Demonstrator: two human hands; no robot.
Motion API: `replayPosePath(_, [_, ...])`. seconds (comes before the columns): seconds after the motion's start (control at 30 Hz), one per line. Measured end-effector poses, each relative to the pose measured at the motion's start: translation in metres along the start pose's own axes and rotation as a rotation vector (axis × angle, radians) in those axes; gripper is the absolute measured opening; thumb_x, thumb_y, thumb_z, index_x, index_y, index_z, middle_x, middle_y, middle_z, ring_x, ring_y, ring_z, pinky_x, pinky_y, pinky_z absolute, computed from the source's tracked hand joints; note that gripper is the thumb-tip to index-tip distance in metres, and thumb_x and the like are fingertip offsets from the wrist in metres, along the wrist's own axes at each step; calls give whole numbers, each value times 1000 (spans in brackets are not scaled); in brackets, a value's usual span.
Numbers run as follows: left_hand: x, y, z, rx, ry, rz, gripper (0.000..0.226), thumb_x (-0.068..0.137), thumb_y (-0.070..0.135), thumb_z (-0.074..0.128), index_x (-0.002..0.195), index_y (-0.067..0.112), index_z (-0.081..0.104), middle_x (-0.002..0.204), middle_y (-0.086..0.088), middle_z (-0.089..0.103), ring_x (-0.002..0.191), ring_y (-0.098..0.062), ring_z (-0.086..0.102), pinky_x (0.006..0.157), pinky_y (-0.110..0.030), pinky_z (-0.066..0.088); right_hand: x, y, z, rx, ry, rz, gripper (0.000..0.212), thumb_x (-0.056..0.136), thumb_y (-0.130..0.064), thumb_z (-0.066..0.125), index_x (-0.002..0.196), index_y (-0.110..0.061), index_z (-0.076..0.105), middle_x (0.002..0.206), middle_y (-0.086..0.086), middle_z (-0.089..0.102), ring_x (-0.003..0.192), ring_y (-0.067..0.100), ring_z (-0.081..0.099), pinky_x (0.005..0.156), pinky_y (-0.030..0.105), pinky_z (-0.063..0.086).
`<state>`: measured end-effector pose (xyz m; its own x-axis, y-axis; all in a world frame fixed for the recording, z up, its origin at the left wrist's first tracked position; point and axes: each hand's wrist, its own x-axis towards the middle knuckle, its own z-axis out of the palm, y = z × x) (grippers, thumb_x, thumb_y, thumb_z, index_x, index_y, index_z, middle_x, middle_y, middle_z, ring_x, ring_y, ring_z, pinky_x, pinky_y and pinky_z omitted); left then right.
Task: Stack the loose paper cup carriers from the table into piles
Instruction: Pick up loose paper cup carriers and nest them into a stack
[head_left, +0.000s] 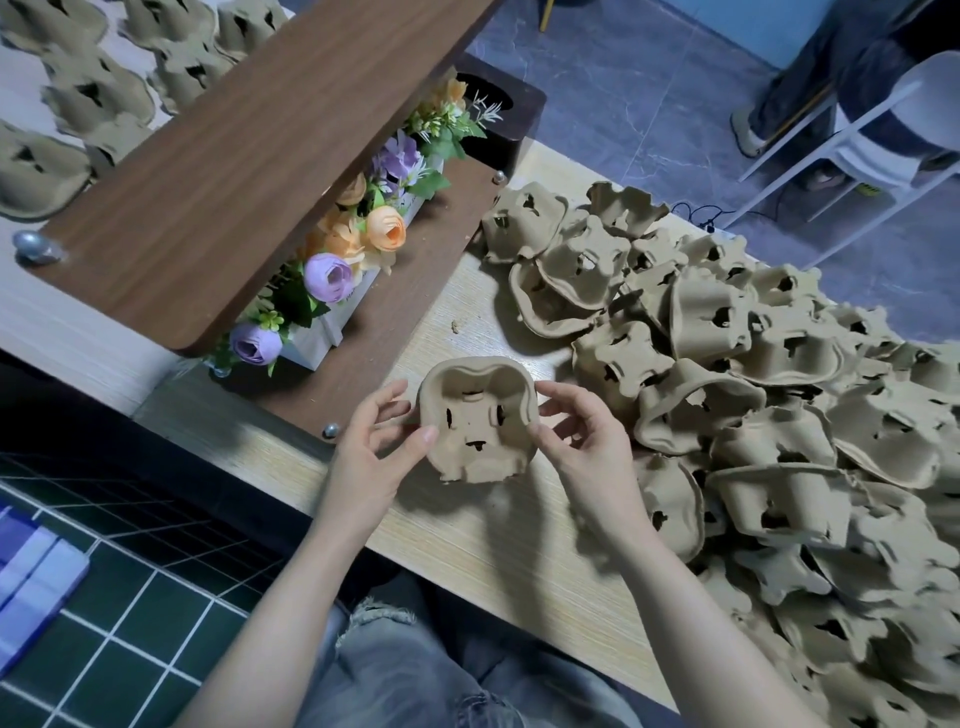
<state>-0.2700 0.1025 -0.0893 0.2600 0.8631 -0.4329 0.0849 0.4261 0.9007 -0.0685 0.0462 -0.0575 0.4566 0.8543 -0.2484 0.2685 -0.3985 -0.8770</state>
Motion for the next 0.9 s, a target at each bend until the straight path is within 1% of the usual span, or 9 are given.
replayPosePath(0.1, [2, 3, 3, 9, -94, -22, 55, 82, 38, 75, 125, 58, 46, 139, 3, 53, 128, -11, 53, 111, -35, 40, -3, -1, -7, -72, -1, -62, 36, 85, -7, 72, 111, -31, 65, 98, -4, 61, 70, 3, 48, 74, 21, 44])
replayPosePath(0.17, [4, 2, 6, 23, -146, -24, 56, 90, 30, 69, 130, 58, 41, 144, 10, 50, 129, -4, 51, 112, -27, 38, -5, -4, -15, -159, 31, -150, 35, 85, -7, 71, 114, -26, 65, 97, -7, 58, 71, 1, 49, 73, 18, 43])
replayPosePath(0.27, [4, 3, 10, 14, -143, -5, 60, 95, 16, 60, 140, 48, 36, 128, 31, 49, 106, 24, 51, 88, 0, 40, -6, -12, -38, -234, 169, -266, 35, 85, -4, 69, 116, -20, 65, 94, -11, 52, 67, 5, 47, 68, 16, 42])
replayPosePath(0.33, [6, 2, 12, 45, -132, 9, 62, 95, 13, 60, 145, 41, 34, 122, 34, 46, 96, 32, 49, 78, 5, 38, -6, -15, -60, -256, 298, -317, 35, 86, -1, 68, 117, -19, 65, 94, -3, 51, 65, 9, 45, 67, 21, 45])
replayPosePath(0.53, [10, 1, 13, 68, -113, 37, 61, 93, 13, 63, 138, 47, 38, 123, 35, 47, 101, 30, 48, 84, 4, 37, 1, -6, -124, -450, 491, -240, 36, 85, -3, 64, 118, -20, 67, 115, -2, 49, 65, 11, 49, 76, 26, 48])
replayPosePath(0.63, [11, 0, 10, 48, -110, 22, 60, 92, 12, 64, 133, 51, 43, 121, 36, 52, 108, 17, 54, 95, -9, 42, 8, 1, -141, -526, 416, -166, 38, 85, -5, 64, 117, -25, 68, 112, -4, 57, 75, 12, 54, 80, 34, 49])
replayPosePath(0.7, [11, -2, 9, 57, -111, 18, 60, 92, 14, 65, 133, 52, 44, 128, 27, 55, 116, 5, 56, 102, -19, 42, 11, 1, -145, -595, 407, -196, 34, 85, -4, 65, 112, -24, 71, 106, -2, 64, 91, 18, 59, 82, 38, 49])
replayPosePath(0.83, [12, -3, 8, 51, -101, 27, 61, 93, 12, 63, 137, 47, 41, 122, 25, 58, 102, 13, 61, 81, -6, 47, 17, -1, -143, -691, 386, -229, 27, 85, -3, 67, 104, -21, 74, 101, -1, 67, 97, 25, 56, 78, 35, 45])
replayPosePath(0.9, [12, -5, 8, 67, -107, 35, 61, 94, 13, 62, 138, 50, 40, 121, 27, 59, 106, 9, 61, 85, -10, 48, 20, -1, -142, -739, 350, -228, 25, 83, -3, 67, 101, -20, 74, 99, 1, 68, 95, 27, 55, 76, 34, 43])
